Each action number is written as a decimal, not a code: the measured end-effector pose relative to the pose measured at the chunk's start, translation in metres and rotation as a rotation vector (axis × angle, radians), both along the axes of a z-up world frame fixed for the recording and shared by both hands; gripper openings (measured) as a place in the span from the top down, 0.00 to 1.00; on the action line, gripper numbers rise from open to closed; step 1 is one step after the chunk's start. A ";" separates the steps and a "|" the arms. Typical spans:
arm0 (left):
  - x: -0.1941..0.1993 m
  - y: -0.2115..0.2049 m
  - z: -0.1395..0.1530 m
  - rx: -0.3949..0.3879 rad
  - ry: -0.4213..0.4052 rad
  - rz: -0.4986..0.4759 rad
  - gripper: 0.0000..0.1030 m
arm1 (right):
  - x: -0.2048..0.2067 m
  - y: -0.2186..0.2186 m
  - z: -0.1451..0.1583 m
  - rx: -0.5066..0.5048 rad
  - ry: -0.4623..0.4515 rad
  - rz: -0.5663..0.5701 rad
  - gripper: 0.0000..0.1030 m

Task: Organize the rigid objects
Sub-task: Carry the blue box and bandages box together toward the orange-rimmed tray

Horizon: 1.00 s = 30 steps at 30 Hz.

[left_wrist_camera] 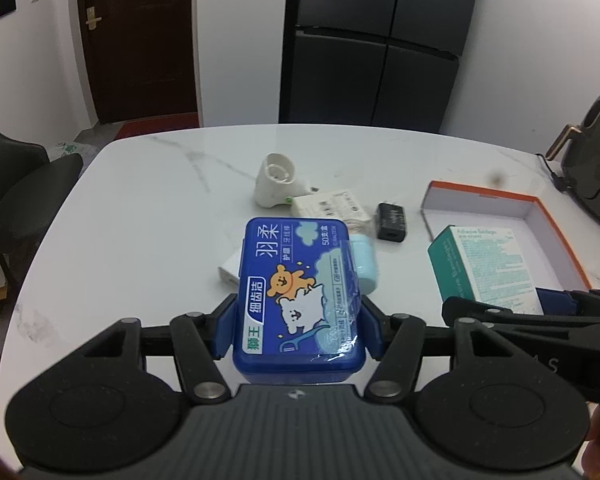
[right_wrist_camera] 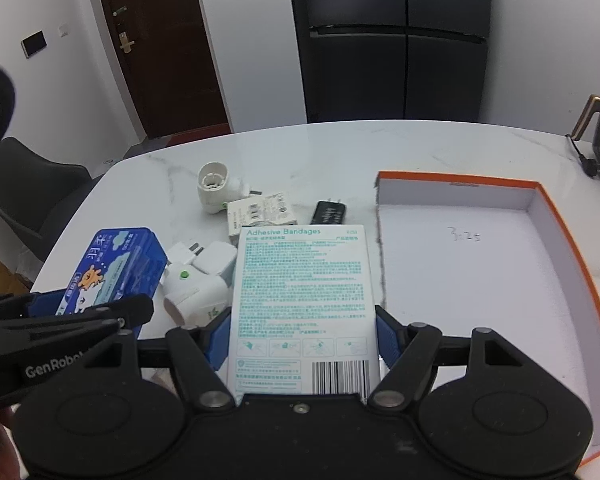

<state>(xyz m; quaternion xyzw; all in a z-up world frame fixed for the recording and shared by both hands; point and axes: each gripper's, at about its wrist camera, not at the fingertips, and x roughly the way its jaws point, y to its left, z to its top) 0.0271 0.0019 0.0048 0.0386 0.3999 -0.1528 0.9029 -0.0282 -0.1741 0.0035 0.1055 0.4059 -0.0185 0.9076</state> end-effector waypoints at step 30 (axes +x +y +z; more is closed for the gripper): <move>-0.021 -0.084 0.007 0.006 -0.020 -0.085 0.40 | -0.036 -0.081 0.011 0.016 -0.005 -0.099 0.19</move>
